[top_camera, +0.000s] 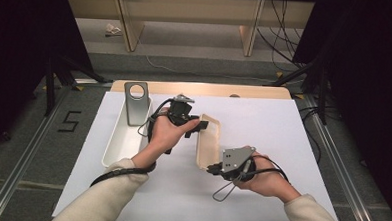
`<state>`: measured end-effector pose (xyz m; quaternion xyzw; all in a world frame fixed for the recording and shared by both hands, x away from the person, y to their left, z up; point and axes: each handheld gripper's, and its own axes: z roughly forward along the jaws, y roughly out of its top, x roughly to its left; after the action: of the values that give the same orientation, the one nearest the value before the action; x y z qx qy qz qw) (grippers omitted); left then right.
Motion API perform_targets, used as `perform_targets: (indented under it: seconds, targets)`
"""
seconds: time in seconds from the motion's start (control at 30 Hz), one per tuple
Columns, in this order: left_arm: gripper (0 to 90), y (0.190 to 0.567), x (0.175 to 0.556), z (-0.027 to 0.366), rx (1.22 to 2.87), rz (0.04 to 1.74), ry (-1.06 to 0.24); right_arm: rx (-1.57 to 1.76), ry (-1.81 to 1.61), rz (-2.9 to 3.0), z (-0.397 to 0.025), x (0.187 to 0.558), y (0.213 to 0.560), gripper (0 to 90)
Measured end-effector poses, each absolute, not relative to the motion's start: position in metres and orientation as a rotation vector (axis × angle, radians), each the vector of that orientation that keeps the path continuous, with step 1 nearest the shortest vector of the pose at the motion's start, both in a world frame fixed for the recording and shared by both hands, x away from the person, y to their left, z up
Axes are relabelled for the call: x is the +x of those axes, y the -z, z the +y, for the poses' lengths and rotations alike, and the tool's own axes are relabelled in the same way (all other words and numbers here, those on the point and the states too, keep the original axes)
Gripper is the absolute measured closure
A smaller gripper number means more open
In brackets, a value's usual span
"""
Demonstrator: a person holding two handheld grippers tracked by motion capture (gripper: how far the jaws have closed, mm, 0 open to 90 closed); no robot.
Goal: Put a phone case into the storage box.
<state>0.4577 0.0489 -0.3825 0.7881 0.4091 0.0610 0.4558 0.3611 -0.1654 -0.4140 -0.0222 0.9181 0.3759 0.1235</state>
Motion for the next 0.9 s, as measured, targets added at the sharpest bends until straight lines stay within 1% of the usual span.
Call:
perform_targets:
  seconds: [0.23,0.4,0.6,0.73,0.9]
  targets:
    - [69.1,0.378,0.454,0.048,1.887,1.027,-0.105,-0.083,-1.067,2.685,-0.164,0.361,0.416,88.0]
    - [75.6,0.37,0.448,0.046,1.846,1.023,-0.101,-0.082,-1.05,2.686,-0.163,0.362,0.419,88.4]
    - [80.8,0.365,0.443,0.042,1.805,1.011,-0.071,-0.066,-1.03,2.684,-0.164,0.365,0.421,88.3]
    - [81.9,0.362,0.44,0.038,1.809,0.984,-0.077,-0.058,-1.015,2.688,-0.164,0.366,0.423,88.1]
    - [82.6,0.358,0.437,0.036,1.849,0.926,-0.156,-0.036,-1.017,2.685,-0.165,0.366,0.424,85.6]
